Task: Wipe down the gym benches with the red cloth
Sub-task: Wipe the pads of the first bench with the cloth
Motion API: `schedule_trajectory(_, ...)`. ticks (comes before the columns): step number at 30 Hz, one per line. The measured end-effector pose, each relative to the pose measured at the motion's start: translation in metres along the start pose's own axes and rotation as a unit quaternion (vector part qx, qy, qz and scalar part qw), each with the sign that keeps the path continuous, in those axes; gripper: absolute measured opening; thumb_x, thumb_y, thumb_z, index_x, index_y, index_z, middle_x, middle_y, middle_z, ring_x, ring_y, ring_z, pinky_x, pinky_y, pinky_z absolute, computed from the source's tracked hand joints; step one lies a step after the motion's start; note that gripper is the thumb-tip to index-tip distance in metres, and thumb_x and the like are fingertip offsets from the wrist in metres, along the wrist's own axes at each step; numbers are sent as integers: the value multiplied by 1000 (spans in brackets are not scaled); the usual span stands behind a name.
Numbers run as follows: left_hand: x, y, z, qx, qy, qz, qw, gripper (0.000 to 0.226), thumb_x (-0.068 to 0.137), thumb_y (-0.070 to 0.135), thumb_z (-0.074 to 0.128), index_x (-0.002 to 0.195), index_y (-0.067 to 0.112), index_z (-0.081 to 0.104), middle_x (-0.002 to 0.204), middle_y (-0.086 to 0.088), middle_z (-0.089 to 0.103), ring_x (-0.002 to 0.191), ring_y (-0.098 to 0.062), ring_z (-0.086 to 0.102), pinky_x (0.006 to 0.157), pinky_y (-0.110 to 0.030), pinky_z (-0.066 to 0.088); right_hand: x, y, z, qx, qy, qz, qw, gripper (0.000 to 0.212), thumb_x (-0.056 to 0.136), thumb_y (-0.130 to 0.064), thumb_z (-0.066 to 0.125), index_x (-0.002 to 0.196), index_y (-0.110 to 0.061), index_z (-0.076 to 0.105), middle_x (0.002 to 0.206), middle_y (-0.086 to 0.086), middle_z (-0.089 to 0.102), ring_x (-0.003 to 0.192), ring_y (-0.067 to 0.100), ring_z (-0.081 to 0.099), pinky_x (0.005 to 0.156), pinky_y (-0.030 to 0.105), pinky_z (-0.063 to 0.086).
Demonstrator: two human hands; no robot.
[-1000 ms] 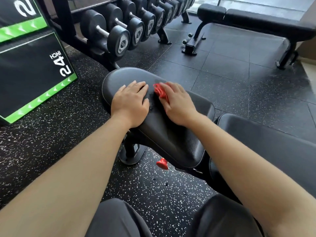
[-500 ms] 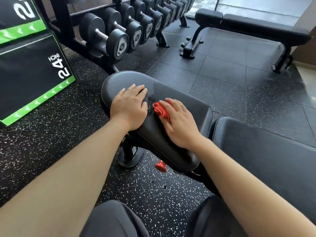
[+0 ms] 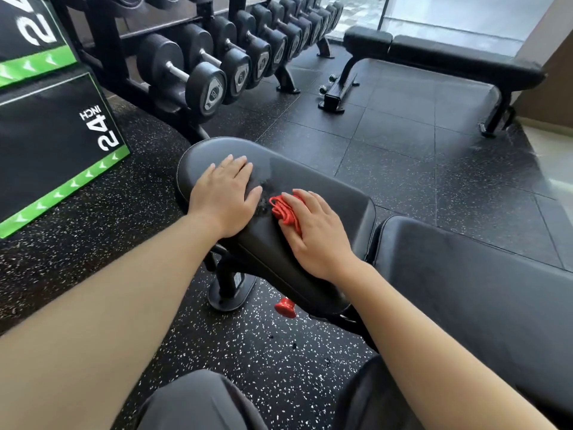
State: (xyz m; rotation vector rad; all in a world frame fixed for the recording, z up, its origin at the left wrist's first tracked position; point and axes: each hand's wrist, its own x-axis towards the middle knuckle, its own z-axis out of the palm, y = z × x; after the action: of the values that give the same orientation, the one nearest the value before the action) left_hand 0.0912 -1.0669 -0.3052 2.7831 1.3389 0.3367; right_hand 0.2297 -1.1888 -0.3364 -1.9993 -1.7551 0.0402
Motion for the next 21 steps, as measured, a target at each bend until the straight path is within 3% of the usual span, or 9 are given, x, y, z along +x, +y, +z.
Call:
schedule_trajectory(3, -2, 0, 6, 29, 17, -15, 999, 56, 96, 39, 33, 148, 19, 26, 157, 3, 20, 145, -19, 11, 117, -42, 2, 25, 8, 3, -1, -4, -1, 1000, 63, 87, -52, 24, 139, -20, 40, 144, 6, 40, 135, 26, 32, 111, 44, 29)
schedule_trajectory(8, -1, -1, 7, 20, 36, -13, 999, 57, 93, 36, 41, 146, 20, 30, 155, 4, 25, 144, -19, 17, 117, -39, 9, 76, 13, 8, -9, 6, 0, 1000, 49, 95, -39, 41, 138, -16, 40, 142, 9, 41, 132, 28, 34, 110, 40, 27)
schedule_trajectory(16, 2, -2, 6, 17, 34, -24, 999, 63, 91, 38, 42, 148, 17, 24, 155, 3, 24, 144, -16, 15, 117, -36, 8, 140, 5, 8, -10, -43, 87, 995, 40, 97, -40, 34, 129, -18, 42, 132, 12, 46, 122, 34, 41, 98, 45, 34)
schedule_trajectory(21, 0, -2, 5, 17, 30, -21, 999, 62, 92, 38, 41, 148, 16, 24, 155, 4, 23, 144, -16, 14, 117, -35, 7, 114, 6, 8, -9, -8, 37, 999, 44, 97, -38, 37, 137, -21, 38, 138, 6, 42, 128, 28, 35, 103, 43, 32)
